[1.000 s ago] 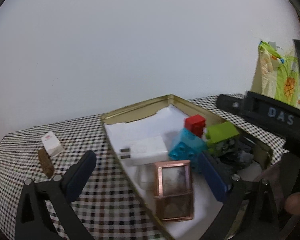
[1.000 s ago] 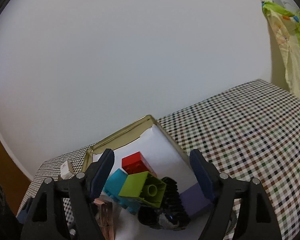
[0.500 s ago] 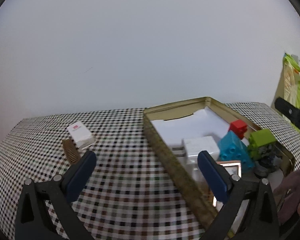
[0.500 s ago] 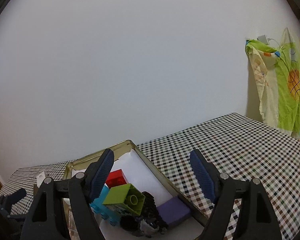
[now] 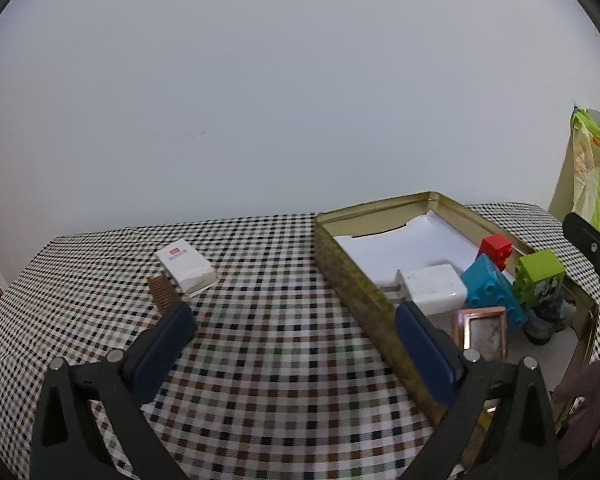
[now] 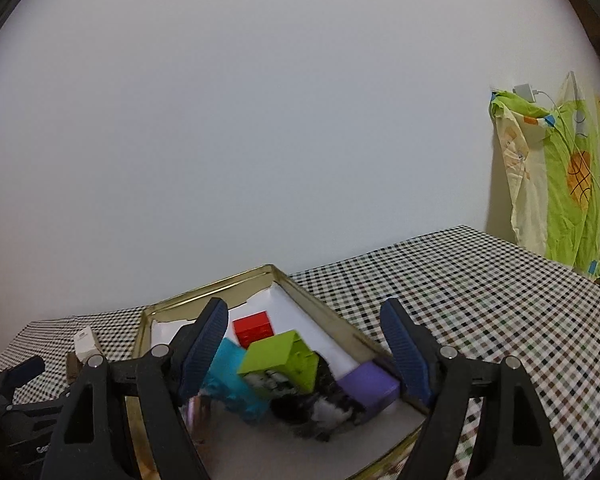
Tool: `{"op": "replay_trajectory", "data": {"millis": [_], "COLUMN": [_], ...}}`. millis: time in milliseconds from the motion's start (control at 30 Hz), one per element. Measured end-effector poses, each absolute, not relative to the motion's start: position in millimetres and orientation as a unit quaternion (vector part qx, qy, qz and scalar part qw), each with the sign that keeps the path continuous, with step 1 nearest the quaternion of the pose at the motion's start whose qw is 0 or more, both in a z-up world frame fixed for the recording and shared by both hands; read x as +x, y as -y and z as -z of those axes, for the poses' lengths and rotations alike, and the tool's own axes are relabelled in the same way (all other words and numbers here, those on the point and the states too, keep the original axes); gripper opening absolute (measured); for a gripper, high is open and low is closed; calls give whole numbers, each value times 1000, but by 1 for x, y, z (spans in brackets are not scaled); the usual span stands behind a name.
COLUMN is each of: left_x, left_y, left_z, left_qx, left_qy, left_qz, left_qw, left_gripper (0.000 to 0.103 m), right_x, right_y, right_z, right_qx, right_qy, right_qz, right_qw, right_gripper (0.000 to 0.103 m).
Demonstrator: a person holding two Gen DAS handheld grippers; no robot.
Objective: Organize rigid objects
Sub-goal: 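Withdraw both open tools from the tray toward the white box and brown comb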
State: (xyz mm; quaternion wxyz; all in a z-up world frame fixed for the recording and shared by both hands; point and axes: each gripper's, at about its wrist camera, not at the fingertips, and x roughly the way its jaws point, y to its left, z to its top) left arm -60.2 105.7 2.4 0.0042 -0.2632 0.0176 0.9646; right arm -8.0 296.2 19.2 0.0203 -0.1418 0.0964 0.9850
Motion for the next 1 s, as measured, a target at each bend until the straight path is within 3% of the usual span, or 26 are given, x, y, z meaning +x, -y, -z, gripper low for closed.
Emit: {"op": "replay_trajectory", "data": {"millis": [1000], "left_x": [-65], "left_y": [10], "left_z": [9], "left_qx": [-276], "left_qy": [5], "left_qz": [-959], "left_qw": [-55], "left_gripper": [102], "right_x": [-17], "right_y": [-140], "right_z": [-18], "right_qx": [-150], "right_qy": [-58], "right_qz": [-984], "right_qw": [-71], "right_gripper": [80]}}
